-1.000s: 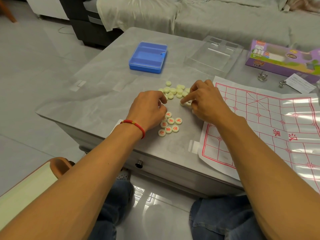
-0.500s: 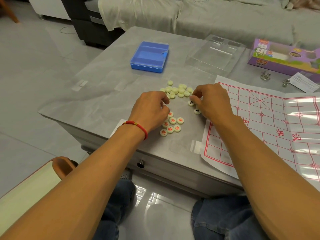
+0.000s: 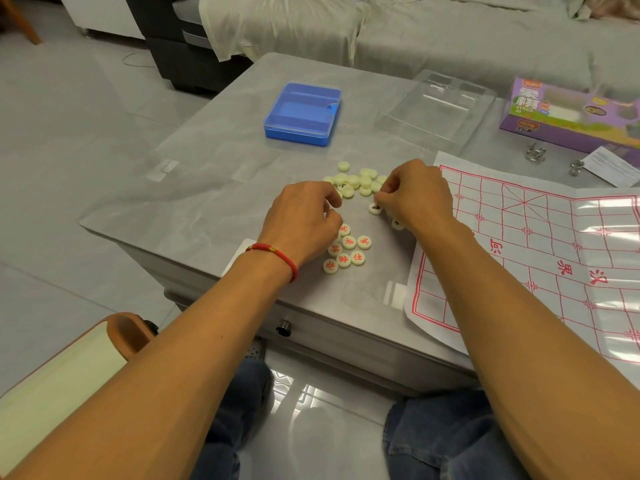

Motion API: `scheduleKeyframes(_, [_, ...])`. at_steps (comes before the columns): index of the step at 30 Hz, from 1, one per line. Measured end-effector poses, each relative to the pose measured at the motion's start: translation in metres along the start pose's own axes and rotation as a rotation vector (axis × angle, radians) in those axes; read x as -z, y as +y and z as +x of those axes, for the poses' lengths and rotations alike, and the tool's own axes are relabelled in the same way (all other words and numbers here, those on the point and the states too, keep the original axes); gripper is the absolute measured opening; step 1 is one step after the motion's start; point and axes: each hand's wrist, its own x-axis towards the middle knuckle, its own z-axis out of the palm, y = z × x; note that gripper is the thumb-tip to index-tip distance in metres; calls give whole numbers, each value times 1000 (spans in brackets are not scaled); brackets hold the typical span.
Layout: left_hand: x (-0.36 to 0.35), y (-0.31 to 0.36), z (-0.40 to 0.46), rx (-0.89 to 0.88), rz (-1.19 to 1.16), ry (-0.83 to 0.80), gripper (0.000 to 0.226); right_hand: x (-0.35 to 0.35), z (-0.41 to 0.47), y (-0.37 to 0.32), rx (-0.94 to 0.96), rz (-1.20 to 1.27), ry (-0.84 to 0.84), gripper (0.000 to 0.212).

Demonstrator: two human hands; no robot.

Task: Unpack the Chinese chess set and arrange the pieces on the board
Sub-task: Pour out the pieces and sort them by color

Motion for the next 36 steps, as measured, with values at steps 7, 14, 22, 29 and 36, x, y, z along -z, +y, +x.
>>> scheduleKeyframes(7, [-1,0,0,-21,-19,31,25,20,-7,-1,-67,383,-124,13])
scheduleKeyframes(14, [6,10,1,-114,-244,117,26,40,-22,-14,-288,860,-546,19])
scheduleKeyframes(22, [10,2,4,53,-421,60,15,41,-26,-17,-228,849,-583,23])
scheduleKeyframes(29, [9,-8,10,154,-308,26,16,37,-21,-7,12,517,-269,13])
scheduleKeyframes(36, [-4,-11,18,104,-77,3,16,24,-8,15,61,141,-59,13])
